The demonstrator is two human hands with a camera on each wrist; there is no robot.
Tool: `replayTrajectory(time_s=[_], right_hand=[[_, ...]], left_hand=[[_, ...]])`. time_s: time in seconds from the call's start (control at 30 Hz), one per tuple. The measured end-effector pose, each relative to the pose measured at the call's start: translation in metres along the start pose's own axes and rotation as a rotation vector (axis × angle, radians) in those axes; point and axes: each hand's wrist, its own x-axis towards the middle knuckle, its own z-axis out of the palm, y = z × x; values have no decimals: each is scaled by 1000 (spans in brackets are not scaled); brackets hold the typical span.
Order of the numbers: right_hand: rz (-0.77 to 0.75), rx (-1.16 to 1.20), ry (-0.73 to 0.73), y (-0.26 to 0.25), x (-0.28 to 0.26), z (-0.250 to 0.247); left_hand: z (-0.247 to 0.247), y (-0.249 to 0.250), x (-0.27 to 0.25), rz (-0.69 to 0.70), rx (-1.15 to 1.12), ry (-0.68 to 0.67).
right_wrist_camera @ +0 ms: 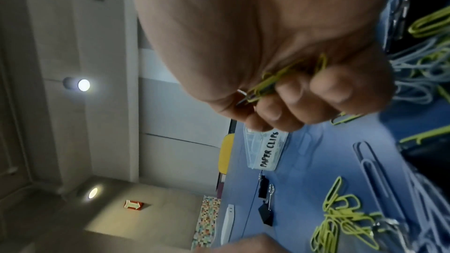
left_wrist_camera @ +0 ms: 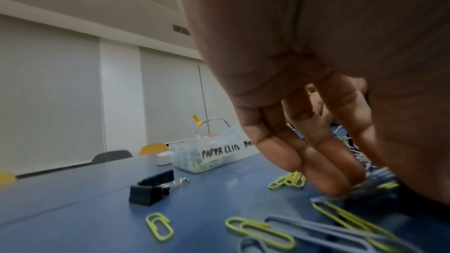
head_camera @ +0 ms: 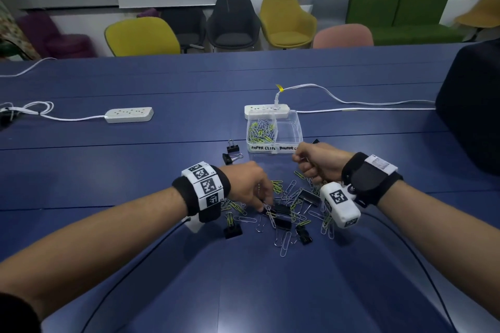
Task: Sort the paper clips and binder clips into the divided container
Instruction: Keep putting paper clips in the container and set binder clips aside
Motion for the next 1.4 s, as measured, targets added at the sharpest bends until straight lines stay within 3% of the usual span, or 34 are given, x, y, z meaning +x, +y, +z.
replayTrajectory(time_s=[0.1,0.23,0.3,0.43,0.67,0.83,1.07,1.4], right_hand=[[-85,-246,63,-1,-4,2],[-352,-985,223,-2,-7,2],[-386,-1111,192,1,-7,3],[-404,-1217,48,6,-8,5],[-462,-1345,66,7,-10,8],[-556,-1466,83,12,-2,19],[-632,-1436,167,11,8,28],[-600,-1563,173,17,8,30]], left_hand=[[1,1,-2,-3,-41,30],[-12,-7,-4,-59,-53,164],[-19,-16,-3,-128,-11,214],[-21,-28,-3,-233,85,168],[0,-22,-3,-235,233,48],[10,-11,2,-176,272,150],[16,-2,3,-189,318,262],[15,-22,-6,-312,120,227]])
